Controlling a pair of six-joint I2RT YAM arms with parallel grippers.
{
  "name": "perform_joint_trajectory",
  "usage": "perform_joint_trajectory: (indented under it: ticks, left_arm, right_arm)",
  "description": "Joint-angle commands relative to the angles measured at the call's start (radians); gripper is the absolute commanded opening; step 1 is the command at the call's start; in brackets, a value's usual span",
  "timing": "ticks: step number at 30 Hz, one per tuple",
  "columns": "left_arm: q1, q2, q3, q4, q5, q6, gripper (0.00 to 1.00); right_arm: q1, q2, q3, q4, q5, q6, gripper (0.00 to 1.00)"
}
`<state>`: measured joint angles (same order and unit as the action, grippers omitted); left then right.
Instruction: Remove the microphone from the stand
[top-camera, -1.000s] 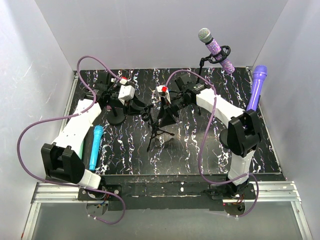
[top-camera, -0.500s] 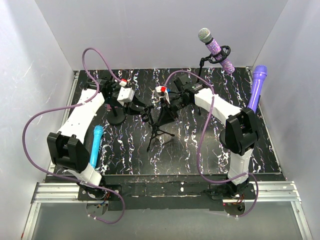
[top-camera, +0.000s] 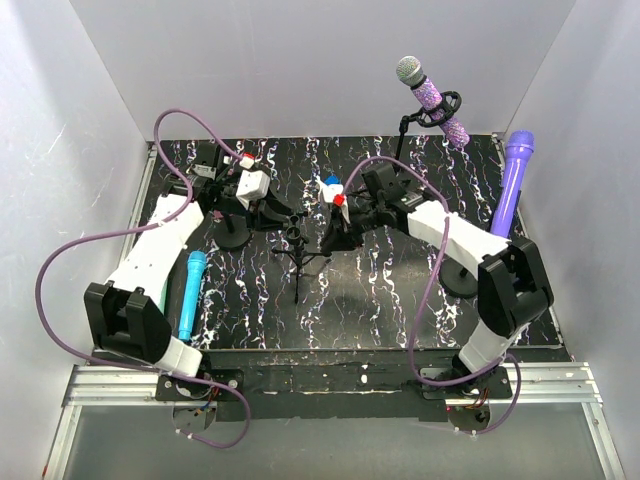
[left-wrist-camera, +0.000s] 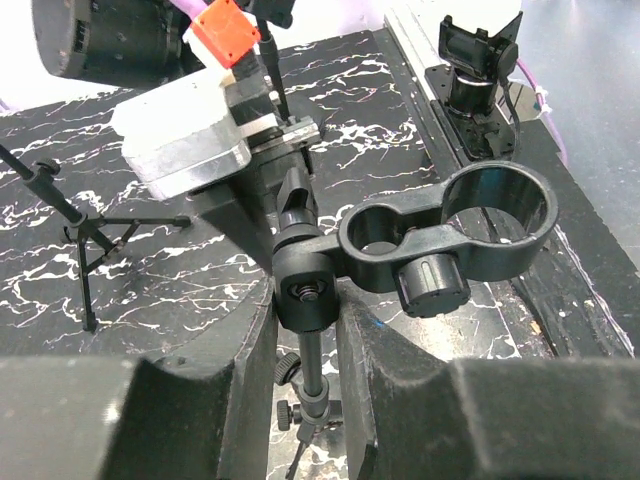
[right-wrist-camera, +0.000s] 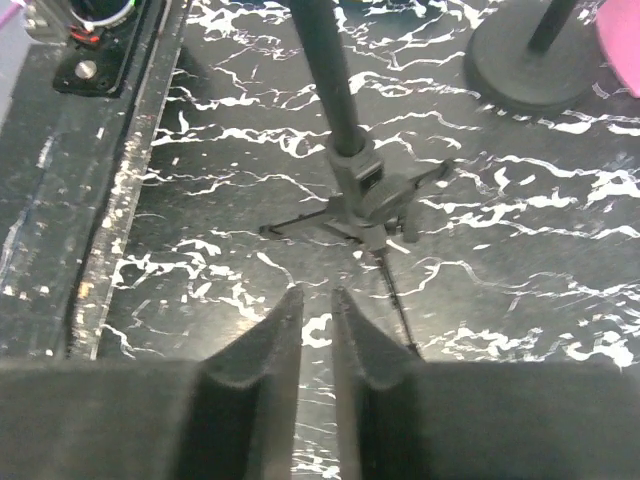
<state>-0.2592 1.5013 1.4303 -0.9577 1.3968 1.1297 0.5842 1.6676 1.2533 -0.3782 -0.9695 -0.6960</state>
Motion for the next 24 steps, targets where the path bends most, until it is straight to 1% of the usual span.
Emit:
perform_joint_trajectory:
  ticks: [1, 4, 6, 7, 9, 10, 12, 14, 15, 20, 24]
  left_arm:
    - [-0.006, -0.049, -0.025, 0.005, -0.028, -0.024, 0.0]
    - [-0.006, -0.012, 0.05, -0.178, -0.03, 0.172, 0.0]
    - [-0.006, 0.043, 0.126, -0.347, -0.024, 0.31, 0.0]
    - [-0.006, 0.08, 0.166, -0.442, -0.027, 0.406, 0.0]
    - [-0.008, 0.146, 0.243, -0.67, -0.035, 0.613, 0.0]
    - [-0.008, 0.166, 0.261, -0.688, -0.041, 0.619, 0.0]
    - [-0.008, 0.166, 0.259, -0.69, -0.041, 0.637, 0.0]
    - [-0.008, 0.148, 0.24, -0.67, -0.059, 0.668, 0.0]
    - [-0.006, 0.145, 0.236, -0.649, -0.061, 0.641, 0.0]
    - [-0.006, 0.135, 0.225, -0.636, -0.064, 0.64, 0.0]
    - [-0.008, 0.131, 0.214, -0.627, -0.062, 0.639, 0.0]
  right_arm:
    - [-0.015, 0.05, 0.142, -0.008, -0.023, 0.012, 0.39]
    - [-0.029, 0.113, 0.26, -0.187, -0.078, -0.094, 0.66]
    - [-0.027, 0.155, 0.331, -0.286, -0.109, -0.158, 0.73]
    - [-0.026, 0.171, 0.362, -0.327, -0.124, -0.177, 0.74]
    - [-0.015, 0.213, 0.446, -0.401, -0.141, -0.229, 0.75]
    - [-0.008, 0.234, 0.465, -0.45, -0.147, -0.258, 0.75]
    - [0.008, 0.271, 0.54, -0.548, -0.15, -0.327, 0.72]
    - [0.026, 0.299, 0.57, -0.628, -0.149, -0.382, 0.7]
    - [0.032, 0.3, 0.571, -0.654, -0.144, -0.396, 0.68]
    - [0.037, 0.3, 0.545, -0.65, -0.112, -0.404, 0.62]
    - [0.037, 0.294, 0.518, -0.608, -0.092, -0.398, 0.58]
